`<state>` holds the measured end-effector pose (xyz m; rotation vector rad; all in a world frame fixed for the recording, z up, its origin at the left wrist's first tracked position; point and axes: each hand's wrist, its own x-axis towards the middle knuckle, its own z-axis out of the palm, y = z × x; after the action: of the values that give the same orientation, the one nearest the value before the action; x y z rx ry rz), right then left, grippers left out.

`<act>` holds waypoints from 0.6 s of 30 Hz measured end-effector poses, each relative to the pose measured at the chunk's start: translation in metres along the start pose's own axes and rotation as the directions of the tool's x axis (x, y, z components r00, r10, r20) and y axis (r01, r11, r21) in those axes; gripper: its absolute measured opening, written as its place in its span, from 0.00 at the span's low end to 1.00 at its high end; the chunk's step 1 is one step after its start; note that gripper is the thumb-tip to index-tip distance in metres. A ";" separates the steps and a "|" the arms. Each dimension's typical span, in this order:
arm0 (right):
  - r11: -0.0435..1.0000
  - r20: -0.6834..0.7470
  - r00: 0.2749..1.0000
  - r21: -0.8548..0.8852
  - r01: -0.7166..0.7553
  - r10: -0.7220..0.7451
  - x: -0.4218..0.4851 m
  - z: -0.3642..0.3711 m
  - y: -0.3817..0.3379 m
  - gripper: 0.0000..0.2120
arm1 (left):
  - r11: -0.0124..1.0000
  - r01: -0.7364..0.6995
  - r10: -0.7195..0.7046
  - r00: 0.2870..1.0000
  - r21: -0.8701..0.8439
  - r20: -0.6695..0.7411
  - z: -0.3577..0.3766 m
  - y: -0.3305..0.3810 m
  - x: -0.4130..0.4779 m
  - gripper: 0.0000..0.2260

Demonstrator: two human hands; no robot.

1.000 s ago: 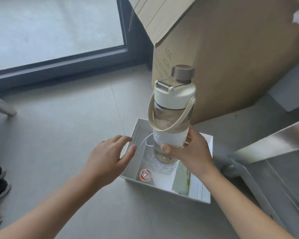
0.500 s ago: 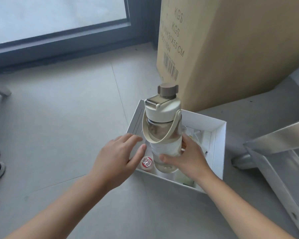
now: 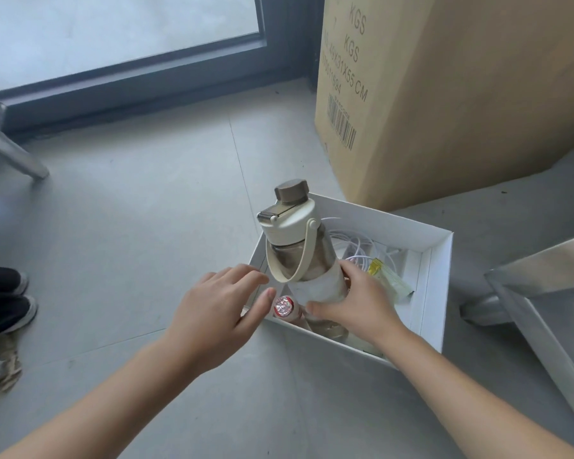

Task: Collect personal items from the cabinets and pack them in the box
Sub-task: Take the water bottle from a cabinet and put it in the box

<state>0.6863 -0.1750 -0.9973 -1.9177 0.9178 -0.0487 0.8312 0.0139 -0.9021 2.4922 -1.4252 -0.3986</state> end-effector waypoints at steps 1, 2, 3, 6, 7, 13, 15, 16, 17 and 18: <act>1.000 0.002 1.000 -0.014 -0.005 0.005 0.001 0.000 0.000 0.34 | 1.000 -0.013 0.013 1.000 0.009 -0.006 0.000 -0.001 -0.002 0.21; 1.000 0.002 1.000 -0.019 -0.011 0.011 0.002 0.001 -0.001 0.35 | 1.000 -0.026 0.026 1.000 0.016 -0.016 0.001 -0.002 -0.003 0.20; 1.000 -0.001 1.000 -0.019 -0.020 0.020 0.003 0.001 0.000 0.35 | 0.999 -0.039 0.040 0.999 0.020 -0.029 0.001 -0.003 -0.003 0.20; 0.998 -0.028 0.999 -0.046 -0.033 0.032 0.005 0.002 -0.001 0.34 | 0.995 -0.093 0.094 0.991 0.023 -0.096 0.001 -0.004 -0.002 0.17; 0.998 -0.033 0.999 -0.058 -0.035 0.033 0.006 0.002 -0.002 0.34 | 0.995 -0.103 0.104 0.987 0.019 -0.121 0.000 -0.005 -0.002 0.16; 0.993 -0.028 0.998 -0.103 -0.055 0.053 0.006 0.001 -0.008 0.35 | 0.997 -0.079 0.080 0.983 0.011 -0.163 0.000 -0.013 -0.004 0.16; 0.989 -0.023 0.998 -0.136 -0.057 0.054 0.007 0.001 -0.010 0.36 | 0.998 -0.056 0.057 0.984 0.009 -0.169 0.001 -0.015 -0.002 0.15; 0.986 -0.023 0.998 -0.156 -0.054 0.051 0.007 0.001 -0.010 0.36 | 0.999 -0.048 0.049 0.984 0.007 -0.171 0.002 -0.015 0.000 0.15; 0.983 -0.025 0.999 -0.180 -0.046 0.043 0.006 0.001 -0.011 0.37 | 0.999 -0.041 0.041 0.984 0.005 -0.175 0.002 -0.014 0.003 0.15; 0.978 -0.032 0.999 -0.205 -0.033 0.027 0.005 0.001 -0.013 0.37 | 0.999 -0.034 0.033 0.983 -0.001 -0.181 0.002 -0.014 0.005 0.16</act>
<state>0.6976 -0.1744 -0.9895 -2.0973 1.0035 0.0375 0.8440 0.0165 -0.9092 2.4270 -1.3901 -0.1624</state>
